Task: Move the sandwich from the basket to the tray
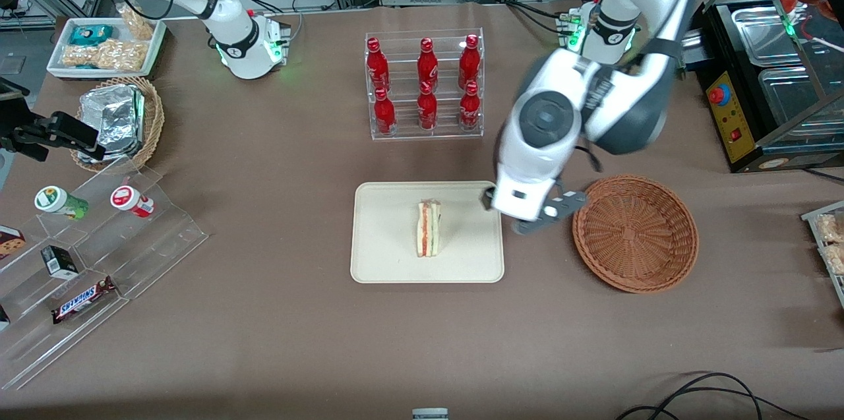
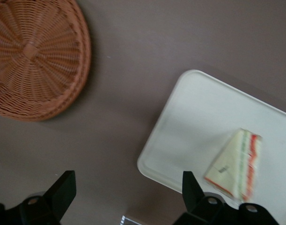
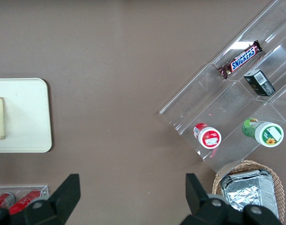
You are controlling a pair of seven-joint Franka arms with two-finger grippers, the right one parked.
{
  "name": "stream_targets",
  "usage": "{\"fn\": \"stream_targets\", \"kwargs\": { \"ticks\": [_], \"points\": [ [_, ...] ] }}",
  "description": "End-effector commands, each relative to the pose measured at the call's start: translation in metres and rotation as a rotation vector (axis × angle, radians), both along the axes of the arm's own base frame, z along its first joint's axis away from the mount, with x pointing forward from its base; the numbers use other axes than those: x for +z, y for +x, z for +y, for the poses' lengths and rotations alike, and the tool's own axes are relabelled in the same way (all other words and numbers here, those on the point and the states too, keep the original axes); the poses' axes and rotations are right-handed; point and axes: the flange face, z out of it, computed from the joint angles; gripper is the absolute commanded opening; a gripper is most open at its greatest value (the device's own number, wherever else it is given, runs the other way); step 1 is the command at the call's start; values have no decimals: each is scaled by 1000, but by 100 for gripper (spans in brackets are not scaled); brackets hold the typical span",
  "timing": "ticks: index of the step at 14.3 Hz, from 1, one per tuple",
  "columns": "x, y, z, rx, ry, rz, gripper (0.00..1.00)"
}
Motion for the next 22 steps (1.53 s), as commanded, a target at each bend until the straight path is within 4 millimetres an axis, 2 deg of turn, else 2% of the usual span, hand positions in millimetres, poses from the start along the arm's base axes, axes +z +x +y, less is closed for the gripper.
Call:
{"fn": "stream_targets", "kwargs": {
  "ticks": [1,3,7,8,9,12,14,17,19,22],
  "points": [
    [9,-11,61,-34,3,25,100],
    [14,-14,106,-77,-9,43,100],
    [26,-25,179,-155,-34,71,100],
    [27,-33,197,-187,-42,84,100],
    [29,-41,210,-214,-49,89,100],
    [54,-55,249,-251,-62,95,100],
    [75,-63,264,-294,-73,78,100],
    [86,-62,287,-367,-91,61,100],
    [94,-61,289,-405,-92,43,100],
    [121,-54,283,-478,-80,-9,100]
  ]
}}
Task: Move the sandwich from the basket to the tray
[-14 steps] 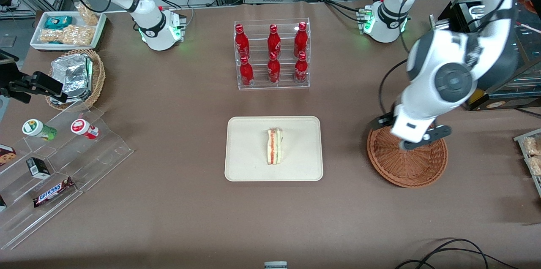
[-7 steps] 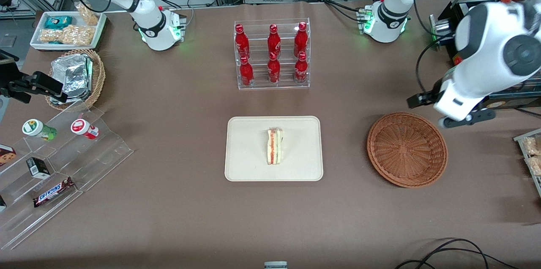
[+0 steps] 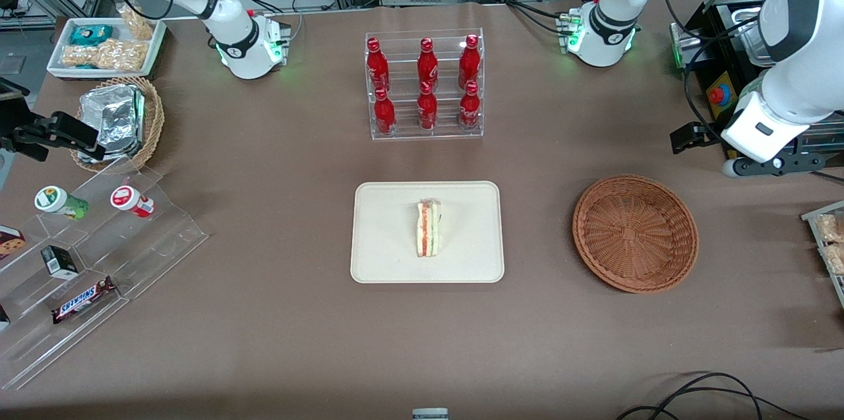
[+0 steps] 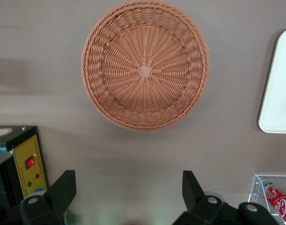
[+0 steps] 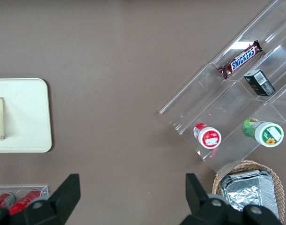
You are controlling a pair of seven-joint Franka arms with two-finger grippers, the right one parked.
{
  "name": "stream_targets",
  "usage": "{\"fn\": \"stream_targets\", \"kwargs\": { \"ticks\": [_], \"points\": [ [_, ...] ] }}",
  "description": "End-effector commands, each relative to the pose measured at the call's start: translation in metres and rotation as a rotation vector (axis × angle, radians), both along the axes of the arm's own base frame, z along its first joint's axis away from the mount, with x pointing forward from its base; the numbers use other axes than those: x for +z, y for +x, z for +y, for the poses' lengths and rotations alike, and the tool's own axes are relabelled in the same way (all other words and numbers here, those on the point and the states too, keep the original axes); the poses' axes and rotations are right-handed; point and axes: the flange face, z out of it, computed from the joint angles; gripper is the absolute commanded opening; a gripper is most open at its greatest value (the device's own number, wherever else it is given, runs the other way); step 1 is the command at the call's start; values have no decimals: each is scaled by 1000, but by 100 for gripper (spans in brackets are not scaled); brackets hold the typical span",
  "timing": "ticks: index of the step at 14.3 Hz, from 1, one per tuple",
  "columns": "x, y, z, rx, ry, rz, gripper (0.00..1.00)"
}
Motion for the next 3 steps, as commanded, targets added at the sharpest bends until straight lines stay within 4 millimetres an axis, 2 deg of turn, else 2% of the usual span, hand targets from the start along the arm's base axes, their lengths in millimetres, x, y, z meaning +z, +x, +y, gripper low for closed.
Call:
{"fn": "stream_targets", "kwargs": {
  "ticks": [1,3],
  "points": [
    [32,2,-10,-76,2,-63,100],
    [50,5,-9,-71,-3,-93,100]
  ]
}}
